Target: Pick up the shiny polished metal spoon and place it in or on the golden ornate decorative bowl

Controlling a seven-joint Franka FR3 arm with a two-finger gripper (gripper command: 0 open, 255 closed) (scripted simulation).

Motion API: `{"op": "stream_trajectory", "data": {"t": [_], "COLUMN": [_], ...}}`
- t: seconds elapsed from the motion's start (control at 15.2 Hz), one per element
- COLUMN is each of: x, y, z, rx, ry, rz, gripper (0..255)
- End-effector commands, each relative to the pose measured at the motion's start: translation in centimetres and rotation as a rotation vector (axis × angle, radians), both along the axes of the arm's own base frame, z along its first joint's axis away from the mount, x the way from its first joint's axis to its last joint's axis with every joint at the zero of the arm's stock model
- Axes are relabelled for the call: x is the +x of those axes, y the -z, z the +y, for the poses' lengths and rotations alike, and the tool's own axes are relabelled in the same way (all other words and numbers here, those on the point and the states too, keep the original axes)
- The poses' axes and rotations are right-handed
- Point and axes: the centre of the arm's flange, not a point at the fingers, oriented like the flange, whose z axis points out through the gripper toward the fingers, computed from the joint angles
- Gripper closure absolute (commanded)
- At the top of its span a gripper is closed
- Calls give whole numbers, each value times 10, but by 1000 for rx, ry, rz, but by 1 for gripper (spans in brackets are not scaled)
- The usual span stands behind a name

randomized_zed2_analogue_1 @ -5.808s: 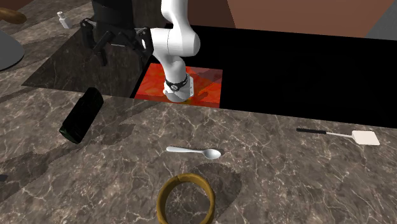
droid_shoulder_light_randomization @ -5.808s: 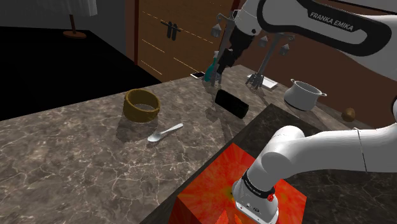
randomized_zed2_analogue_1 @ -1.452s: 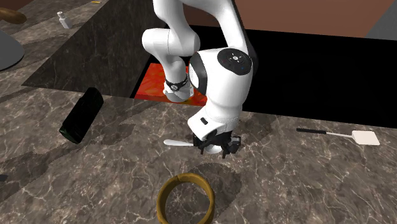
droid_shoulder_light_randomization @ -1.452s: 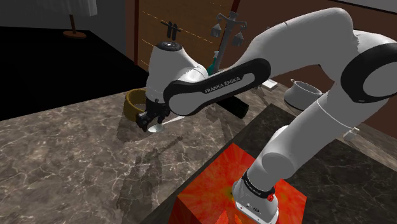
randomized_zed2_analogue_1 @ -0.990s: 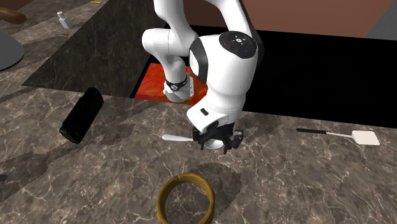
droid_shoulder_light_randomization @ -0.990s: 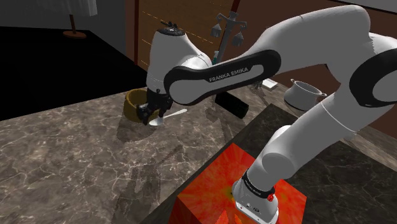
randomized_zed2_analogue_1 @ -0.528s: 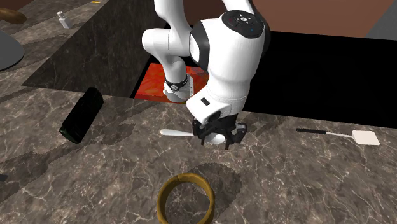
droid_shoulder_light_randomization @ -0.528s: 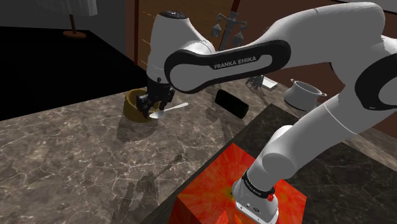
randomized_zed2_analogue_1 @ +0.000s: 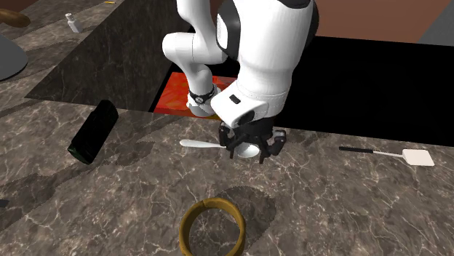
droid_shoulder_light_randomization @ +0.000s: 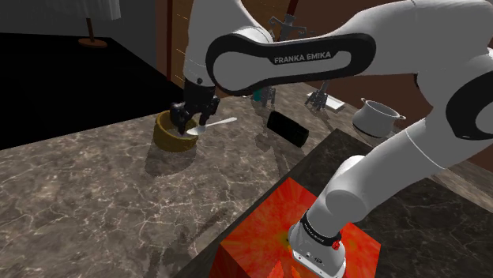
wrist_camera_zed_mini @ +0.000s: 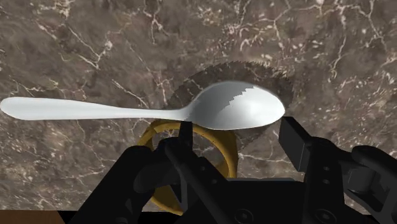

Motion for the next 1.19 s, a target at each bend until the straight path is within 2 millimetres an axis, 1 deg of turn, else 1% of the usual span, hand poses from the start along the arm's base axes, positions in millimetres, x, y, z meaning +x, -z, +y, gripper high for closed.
{"op": "stream_trajectory", "data": {"t": [0.0,0.86,1.12], "x": [13,182,182], "y": [-5,-13,8], "z": [2,13,13], "rx": [0,0,0], "ry": [0,0,0], "rz": [0,0,0], "gripper": [255,255,255]}}
